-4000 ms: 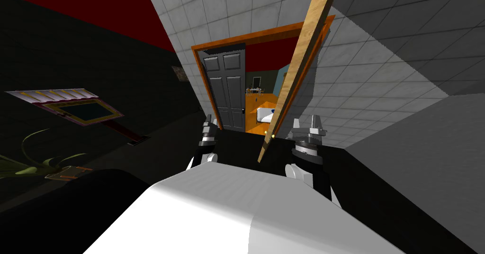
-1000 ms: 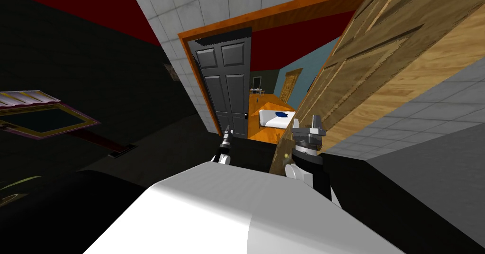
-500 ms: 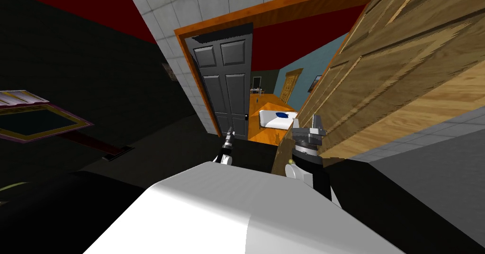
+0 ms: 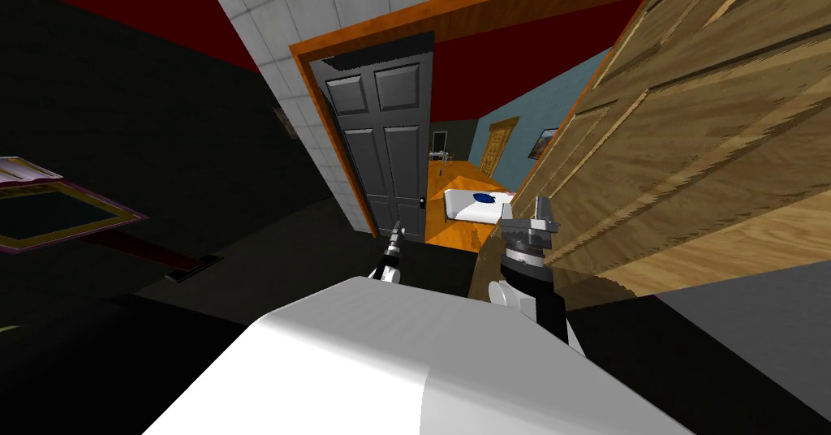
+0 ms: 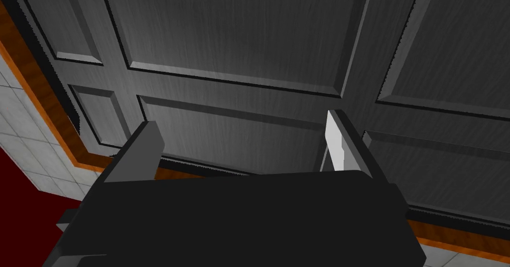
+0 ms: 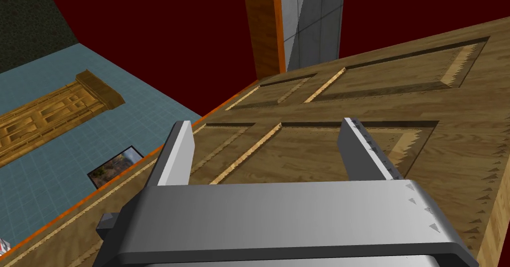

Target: Pull the door open

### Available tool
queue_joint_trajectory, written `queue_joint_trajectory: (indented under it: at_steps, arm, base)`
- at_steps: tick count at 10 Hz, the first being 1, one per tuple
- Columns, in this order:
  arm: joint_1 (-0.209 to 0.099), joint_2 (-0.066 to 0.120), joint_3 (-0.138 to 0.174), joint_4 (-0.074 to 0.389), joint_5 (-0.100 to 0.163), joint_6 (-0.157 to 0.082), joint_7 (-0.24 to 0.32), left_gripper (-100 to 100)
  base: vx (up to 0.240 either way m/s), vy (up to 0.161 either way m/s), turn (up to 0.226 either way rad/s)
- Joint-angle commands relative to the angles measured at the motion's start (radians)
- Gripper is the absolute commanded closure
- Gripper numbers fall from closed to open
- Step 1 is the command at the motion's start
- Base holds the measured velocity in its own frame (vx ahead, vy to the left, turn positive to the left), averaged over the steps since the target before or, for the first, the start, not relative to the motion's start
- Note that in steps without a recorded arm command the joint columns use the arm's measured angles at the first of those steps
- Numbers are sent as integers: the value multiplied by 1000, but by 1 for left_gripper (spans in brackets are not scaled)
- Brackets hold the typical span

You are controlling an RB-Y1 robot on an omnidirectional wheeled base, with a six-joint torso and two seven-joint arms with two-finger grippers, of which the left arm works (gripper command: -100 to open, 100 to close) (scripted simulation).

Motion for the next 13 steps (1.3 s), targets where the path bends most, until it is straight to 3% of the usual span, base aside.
queue_joint_trajectory:
  at_steps: [1,13]
  arm:
    - [-16,-1,-14,44,15,-16,-8,-100]
    - [-141,-23,-104,336,124,-106,-60,-100]
  base:
    - [96,25,-6]
    - [93,8,-9]
